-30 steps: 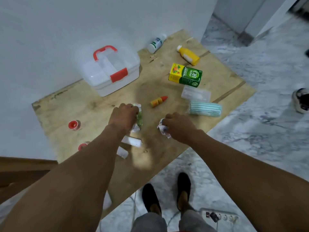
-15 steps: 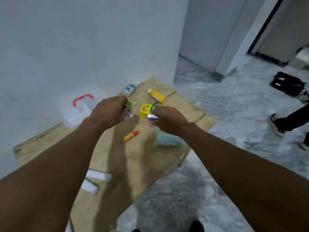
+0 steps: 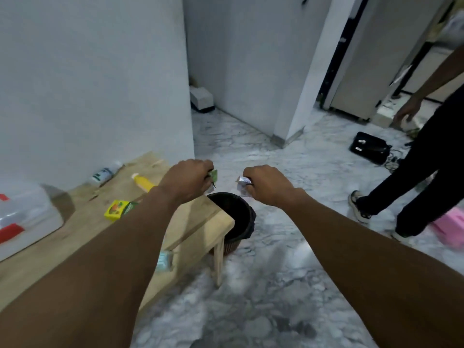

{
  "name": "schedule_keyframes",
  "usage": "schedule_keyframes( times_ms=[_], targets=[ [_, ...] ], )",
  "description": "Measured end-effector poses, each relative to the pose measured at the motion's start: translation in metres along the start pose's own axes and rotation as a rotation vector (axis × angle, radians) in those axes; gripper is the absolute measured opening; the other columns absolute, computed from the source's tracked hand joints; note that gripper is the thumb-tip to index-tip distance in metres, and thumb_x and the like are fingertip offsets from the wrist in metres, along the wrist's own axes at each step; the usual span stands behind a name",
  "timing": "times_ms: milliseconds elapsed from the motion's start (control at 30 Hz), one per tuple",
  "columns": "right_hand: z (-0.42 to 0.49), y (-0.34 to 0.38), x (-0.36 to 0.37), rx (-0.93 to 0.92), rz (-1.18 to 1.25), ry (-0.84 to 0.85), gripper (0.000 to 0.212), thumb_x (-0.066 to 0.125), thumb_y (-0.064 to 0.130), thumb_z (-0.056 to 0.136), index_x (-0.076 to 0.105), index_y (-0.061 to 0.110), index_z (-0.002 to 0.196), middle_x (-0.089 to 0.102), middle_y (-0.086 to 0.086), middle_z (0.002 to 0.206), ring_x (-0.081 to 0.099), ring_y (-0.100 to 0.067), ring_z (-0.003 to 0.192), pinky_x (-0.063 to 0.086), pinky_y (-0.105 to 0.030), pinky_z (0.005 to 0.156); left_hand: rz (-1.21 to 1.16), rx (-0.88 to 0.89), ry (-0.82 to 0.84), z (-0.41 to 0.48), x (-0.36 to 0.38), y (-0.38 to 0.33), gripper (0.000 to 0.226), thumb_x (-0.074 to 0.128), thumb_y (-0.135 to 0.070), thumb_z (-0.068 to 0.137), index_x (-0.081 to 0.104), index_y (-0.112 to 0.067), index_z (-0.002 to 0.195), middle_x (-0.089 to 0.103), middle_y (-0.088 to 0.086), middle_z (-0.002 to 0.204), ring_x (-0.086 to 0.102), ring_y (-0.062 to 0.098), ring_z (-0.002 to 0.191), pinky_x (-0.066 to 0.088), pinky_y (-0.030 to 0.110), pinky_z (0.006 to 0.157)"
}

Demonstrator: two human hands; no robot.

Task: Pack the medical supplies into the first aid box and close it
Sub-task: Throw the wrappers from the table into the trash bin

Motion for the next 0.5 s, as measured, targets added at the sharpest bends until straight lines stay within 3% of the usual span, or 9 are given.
schedule_keyframes(
  times_ms=[167, 267, 367, 500],
  targets=[
    [0.039, -0.065, 0.012, 0.042, 0.022, 0.005, 0.013, 0.054, 0.014, 0.086, 0.058, 0.007, 0.097, 0.064, -0.016, 0.099, 0.057, -0.037, 0.093, 0.028, -0.031, 0.066, 0.018, 0.037, 0.052, 0.076, 0.038, -0.016, 0.016, 0.053, -0.022, 0.091, 0.06, -0.011, 0.101, 0.067, 0.011, 0.1, 0.06, 0.034, 0.092, 0.039, 0.035, 0.066],
    [0.07, -0.102, 0.018, 0.062, 0.034, -0.008, 0.004, 0.055, 0.013, 0.086, 0.054, 0.009, 0.086, 0.065, -0.017, 0.095, 0.056, -0.036, 0.086, 0.03, -0.032, 0.065, -0.005, 0.05, 0.071, 0.125, 0.061, -0.012, 0.017, 0.054, -0.023, 0.091, 0.06, -0.011, 0.102, 0.067, 0.012, 0.1, 0.061, 0.035, 0.094, 0.042, 0.036, 0.068],
    [0.101, -0.135, 0.023, 0.08, 0.036, 0.039, 0.017, 0.054, 0.012, 0.087, 0.041, 0.012, 0.075, 0.057, -0.012, 0.08, 0.048, -0.031, 0.073, 0.031, -0.032, 0.062, -0.043, 0.043, 0.113, 0.162, 0.082, -0.005, 0.019, 0.054, -0.025, 0.092, 0.061, -0.011, 0.103, 0.067, 0.012, 0.102, 0.061, 0.035, 0.093, 0.043, 0.037, 0.068],
    [0.149, -0.163, 0.031, 0.04, 0.058, 0.096, 0.019, 0.053, 0.014, 0.089, 0.041, 0.012, 0.074, 0.054, -0.008, 0.078, 0.05, -0.03, 0.072, 0.033, -0.033, 0.061, -0.101, -0.045, 0.131, 0.198, 0.102, 0.008, 0.019, 0.054, -0.024, 0.092, 0.061, -0.011, 0.103, 0.067, 0.011, 0.101, 0.061, 0.035, 0.092, 0.047, 0.038, 0.071]
  ],
)
Point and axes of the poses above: each hand's wrist, its own z-axis towards the middle knuckle, its own x-axis out of the palm, y = z × x, the point moved 3 cm from there along z, towards the middle knuckle
